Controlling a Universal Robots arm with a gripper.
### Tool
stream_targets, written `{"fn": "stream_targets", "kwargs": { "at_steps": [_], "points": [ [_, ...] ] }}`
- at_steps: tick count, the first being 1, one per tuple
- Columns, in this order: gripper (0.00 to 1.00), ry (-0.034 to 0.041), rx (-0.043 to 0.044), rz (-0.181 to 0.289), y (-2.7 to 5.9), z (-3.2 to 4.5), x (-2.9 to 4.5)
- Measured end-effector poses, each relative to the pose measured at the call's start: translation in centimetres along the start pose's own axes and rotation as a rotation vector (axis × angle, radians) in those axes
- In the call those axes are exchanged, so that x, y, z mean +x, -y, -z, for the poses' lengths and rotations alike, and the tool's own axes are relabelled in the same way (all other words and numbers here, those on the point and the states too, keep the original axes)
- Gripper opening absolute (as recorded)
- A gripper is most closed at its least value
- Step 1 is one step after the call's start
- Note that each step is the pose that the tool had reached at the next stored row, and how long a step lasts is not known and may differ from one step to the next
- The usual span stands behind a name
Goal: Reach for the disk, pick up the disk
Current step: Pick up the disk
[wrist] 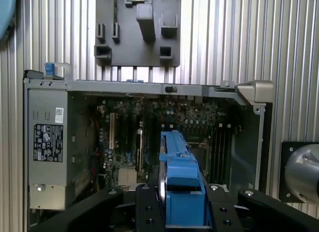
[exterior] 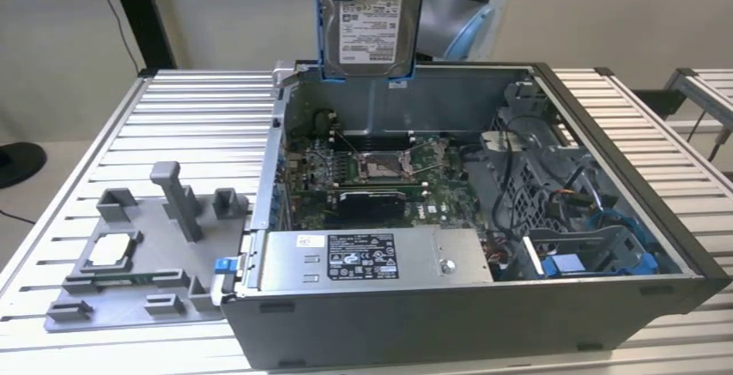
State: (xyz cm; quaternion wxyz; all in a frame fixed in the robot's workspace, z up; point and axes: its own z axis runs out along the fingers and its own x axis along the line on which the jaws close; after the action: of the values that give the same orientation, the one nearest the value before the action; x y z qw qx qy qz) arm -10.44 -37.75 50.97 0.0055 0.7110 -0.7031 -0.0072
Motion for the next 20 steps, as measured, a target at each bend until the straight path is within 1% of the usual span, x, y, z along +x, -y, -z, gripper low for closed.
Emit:
{"fn": "stream_targets", "kwargs": {
  "at_steps": [20],
  "points": [
    [0.0, 0.0, -0.0001, 0.0, 4.23, 0.08, 0.04]
  ]
}}
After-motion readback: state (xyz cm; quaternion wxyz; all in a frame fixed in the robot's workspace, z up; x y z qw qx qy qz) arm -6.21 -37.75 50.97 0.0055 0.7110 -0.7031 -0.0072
